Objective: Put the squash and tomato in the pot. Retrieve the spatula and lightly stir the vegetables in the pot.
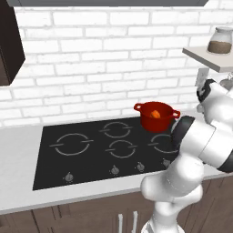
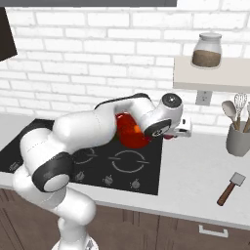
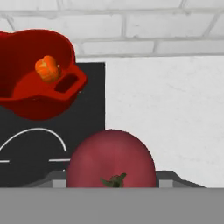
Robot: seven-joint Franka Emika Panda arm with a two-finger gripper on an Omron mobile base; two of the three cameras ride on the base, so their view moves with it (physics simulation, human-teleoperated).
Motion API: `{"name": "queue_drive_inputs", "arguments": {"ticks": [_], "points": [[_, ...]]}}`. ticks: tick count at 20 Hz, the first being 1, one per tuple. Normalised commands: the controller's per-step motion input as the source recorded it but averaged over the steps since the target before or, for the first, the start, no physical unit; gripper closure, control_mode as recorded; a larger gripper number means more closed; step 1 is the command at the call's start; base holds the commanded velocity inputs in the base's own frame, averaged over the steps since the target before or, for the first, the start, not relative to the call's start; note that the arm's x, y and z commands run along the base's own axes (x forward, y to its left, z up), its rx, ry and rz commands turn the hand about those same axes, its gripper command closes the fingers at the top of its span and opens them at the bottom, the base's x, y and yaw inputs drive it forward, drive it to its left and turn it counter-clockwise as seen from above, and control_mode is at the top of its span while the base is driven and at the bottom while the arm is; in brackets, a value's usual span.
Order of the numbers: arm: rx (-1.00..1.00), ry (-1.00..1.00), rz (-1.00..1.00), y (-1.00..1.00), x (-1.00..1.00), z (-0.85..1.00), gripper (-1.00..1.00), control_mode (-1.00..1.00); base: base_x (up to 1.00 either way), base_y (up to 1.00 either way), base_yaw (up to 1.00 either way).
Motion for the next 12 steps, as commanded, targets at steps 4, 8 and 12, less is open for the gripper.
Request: {"name": "queue_drive_inputs", "arguments": {"ticks": [4, 8, 12], "points": [[0.0, -0.02, 0.0, 1.0, 0.19, 0.8, 1.0, -1.0, 0.0, 0.0, 0.0], [0.0, 0.07, 0.0, 1.0, 0.53, 0.18, 1.0, -1.0, 0.0, 0.0, 0.0], [0.0, 0.21, 0.0, 1.0, 0.78, -0.06, 1.0, -1.0, 0.0, 0.0, 0.0]]}}
